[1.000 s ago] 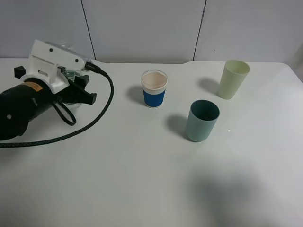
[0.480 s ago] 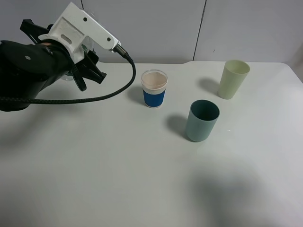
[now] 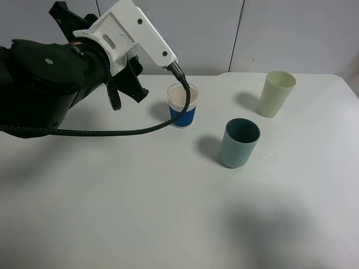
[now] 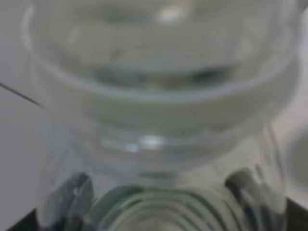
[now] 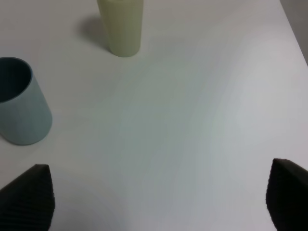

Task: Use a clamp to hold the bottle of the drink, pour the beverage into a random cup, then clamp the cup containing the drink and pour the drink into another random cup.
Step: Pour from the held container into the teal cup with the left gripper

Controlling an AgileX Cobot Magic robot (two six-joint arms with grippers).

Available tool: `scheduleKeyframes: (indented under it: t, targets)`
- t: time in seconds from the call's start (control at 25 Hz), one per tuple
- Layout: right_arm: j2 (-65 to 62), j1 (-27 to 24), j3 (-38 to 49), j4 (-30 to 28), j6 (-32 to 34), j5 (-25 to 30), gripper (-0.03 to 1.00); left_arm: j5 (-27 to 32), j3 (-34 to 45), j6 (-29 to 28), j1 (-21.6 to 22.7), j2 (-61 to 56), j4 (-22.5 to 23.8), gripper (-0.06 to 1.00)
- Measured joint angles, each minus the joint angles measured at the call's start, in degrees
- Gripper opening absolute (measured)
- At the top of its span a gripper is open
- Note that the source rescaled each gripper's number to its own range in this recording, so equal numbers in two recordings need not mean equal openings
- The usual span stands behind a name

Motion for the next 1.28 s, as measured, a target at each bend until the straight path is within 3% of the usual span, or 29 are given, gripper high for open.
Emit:
scheduleKeyframes:
  t: [0.16,0.64,1.28]
  targets:
    - [0.0,0.0,0.0,0.0,0.0,0.0,0.60,-3.0,-2.7,8.6,-4.1,0.3,-3.8,0.02]
    - [0.0,0.0,0.0,0.0,0.0,0.0,0.60,-4.9,-8.4,20.0,-9.3,8.9,-7.7,0.02]
    - [0.0,0.0,0.0,0.0,0.0,0.0,0.60,-4.0,-8.8,25.8,-11.1,11.9,-6.5,0.02]
